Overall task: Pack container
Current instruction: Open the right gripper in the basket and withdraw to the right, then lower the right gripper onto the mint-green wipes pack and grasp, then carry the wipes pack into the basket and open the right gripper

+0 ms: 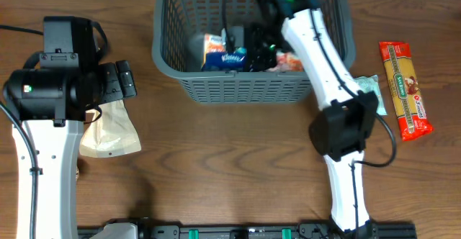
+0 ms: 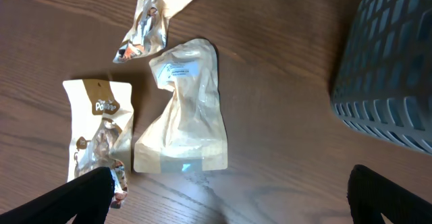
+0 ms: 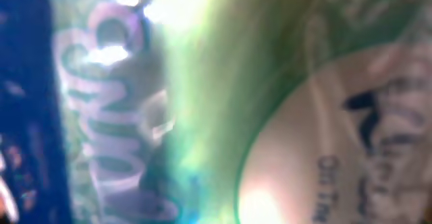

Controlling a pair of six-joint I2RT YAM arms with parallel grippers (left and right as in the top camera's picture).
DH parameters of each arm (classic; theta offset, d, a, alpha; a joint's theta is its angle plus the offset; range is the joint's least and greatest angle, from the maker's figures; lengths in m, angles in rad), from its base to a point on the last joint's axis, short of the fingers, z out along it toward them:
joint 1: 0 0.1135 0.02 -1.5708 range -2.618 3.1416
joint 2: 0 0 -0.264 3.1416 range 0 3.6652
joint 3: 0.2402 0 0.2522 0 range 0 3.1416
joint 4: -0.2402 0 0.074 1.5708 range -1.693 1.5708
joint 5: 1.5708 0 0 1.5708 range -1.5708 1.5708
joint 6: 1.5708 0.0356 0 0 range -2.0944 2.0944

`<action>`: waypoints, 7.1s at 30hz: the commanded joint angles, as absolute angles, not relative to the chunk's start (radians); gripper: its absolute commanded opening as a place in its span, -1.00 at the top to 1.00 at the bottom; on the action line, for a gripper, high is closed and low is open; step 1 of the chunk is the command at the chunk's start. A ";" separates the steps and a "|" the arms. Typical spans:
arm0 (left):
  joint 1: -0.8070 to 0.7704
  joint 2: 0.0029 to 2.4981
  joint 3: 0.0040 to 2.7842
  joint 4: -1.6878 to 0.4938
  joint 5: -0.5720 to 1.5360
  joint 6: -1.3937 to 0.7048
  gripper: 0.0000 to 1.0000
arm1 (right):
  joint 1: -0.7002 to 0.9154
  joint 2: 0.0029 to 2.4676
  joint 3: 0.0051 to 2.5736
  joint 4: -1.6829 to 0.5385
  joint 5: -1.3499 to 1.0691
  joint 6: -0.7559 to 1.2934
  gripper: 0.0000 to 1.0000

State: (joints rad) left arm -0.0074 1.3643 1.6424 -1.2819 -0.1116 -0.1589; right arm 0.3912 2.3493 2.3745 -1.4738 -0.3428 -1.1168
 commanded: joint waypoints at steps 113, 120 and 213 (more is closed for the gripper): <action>-0.003 1.363 1.640 -1.224 -0.116 -0.117 -1.00 | -0.378 1.821 1.264 -0.740 -0.109 -0.595 -0.98; -0.003 1.364 1.640 -1.224 -0.116 -0.116 -1.00 | -0.378 1.917 1.264 -0.718 -0.109 -0.561 -0.99; -0.003 1.364 1.640 -1.271 -0.116 -0.116 -1.00 | 0.360 2.156 2.067 -1.182 -0.190 -0.824 0.17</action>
State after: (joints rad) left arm -0.0074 1.3643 1.6424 -1.2610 -0.1116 -0.1295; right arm 0.3588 2.1689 2.0598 -1.1820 -0.2028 -0.8211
